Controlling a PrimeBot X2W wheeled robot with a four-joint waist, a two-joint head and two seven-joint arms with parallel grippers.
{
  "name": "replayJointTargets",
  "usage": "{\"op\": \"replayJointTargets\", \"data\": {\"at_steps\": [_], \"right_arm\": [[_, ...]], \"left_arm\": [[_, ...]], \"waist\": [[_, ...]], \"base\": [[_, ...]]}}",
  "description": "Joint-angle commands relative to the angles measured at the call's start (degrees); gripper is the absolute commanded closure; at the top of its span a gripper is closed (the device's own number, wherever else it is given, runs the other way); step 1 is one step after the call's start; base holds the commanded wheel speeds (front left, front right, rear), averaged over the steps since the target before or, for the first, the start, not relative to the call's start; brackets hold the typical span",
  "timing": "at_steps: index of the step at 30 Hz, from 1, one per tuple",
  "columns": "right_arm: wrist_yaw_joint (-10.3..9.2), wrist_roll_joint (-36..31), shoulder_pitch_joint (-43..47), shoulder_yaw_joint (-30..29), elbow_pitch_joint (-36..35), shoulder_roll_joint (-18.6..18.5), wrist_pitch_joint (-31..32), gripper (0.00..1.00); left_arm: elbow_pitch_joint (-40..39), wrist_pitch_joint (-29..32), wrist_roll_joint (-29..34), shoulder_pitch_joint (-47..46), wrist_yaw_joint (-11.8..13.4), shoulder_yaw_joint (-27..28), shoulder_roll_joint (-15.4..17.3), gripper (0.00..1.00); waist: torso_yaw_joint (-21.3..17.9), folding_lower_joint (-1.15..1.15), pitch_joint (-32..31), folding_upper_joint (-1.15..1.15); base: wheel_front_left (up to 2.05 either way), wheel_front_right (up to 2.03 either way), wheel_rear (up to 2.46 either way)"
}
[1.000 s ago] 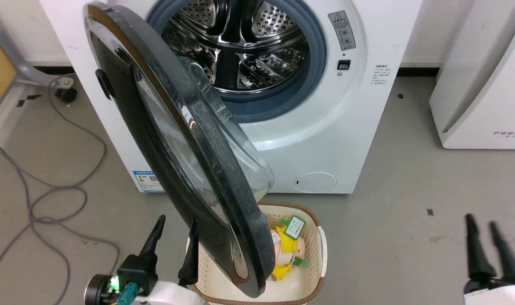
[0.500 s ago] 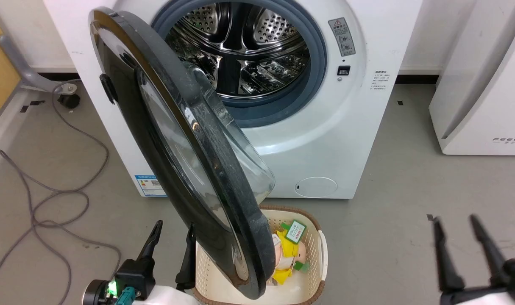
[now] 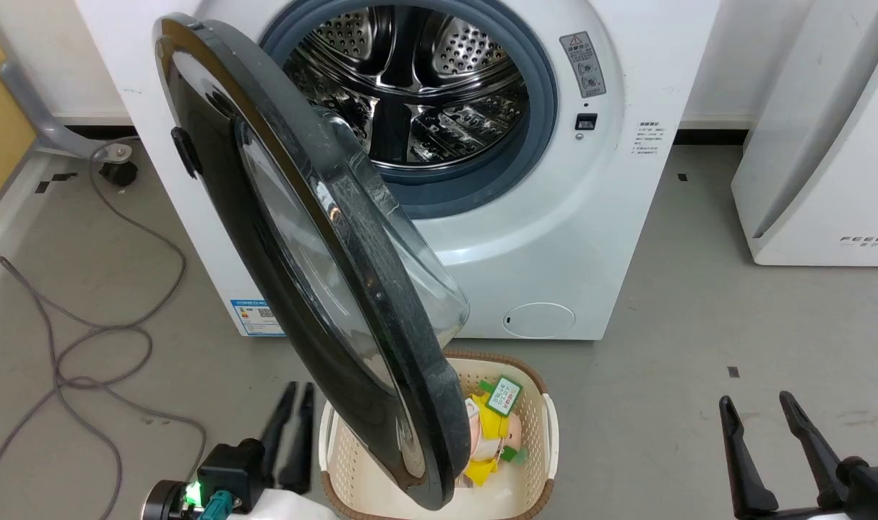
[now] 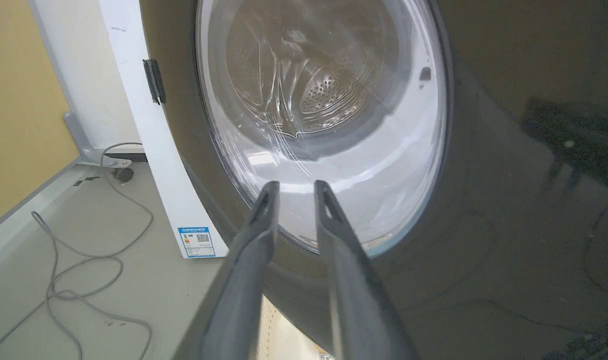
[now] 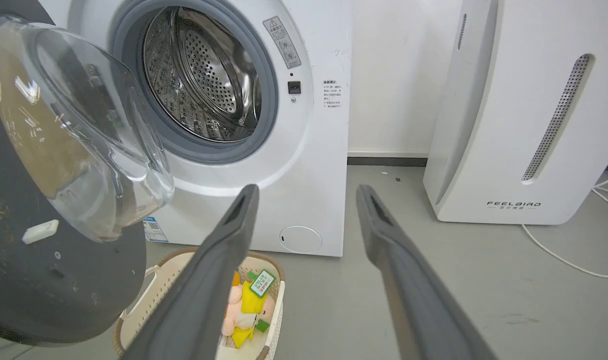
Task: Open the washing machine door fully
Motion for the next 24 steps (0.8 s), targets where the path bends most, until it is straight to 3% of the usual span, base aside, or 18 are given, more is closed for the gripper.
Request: {"op": "replayJointTargets", "data": {"at_steps": [1, 11, 17, 24], "right_arm": [[0.03, 0.1, 0.3, 0.0, 0.2, 0.3, -0.3, 0.00], [0.03, 0.2, 0.3, -0.1, 0.3, 0.3, -0.4, 0.00], [0.03, 0.2, 0.3, -0.4, 0.1, 0.3, -0.4, 0.00], [0.03, 0.4, 0.3, -0.5, 0.3, 0.3, -0.6, 0.00]], "left_arm": [[0.0, -0.3, 0.1, 0.1, -0.2, 0.2, 0.1, 1.00], [-4.9, -0.3, -0.4, -0.8, 0.8, 1.4, 0.0, 1.00], [-15.3, -0.3, -2.0, -2.2, 2.8, 3.3, -0.1, 1.00], [-33.2, -0.3, -3.1, -4.4, 4.4, 2.0, -0.3, 1.00]], "waist": [[0.0, 0.00, 0.0, 0.00], [0.1, 0.00, -0.1, 0.00], [0.4, 0.00, 0.3, 0.00], [0.6, 0.00, 0.4, 0.00]], "base": [[0.00, 0.00, 0.00], [0.00, 0.00, 0.00], [0.00, 0.00, 0.00], [0.00, 0.00, 0.00]]}}
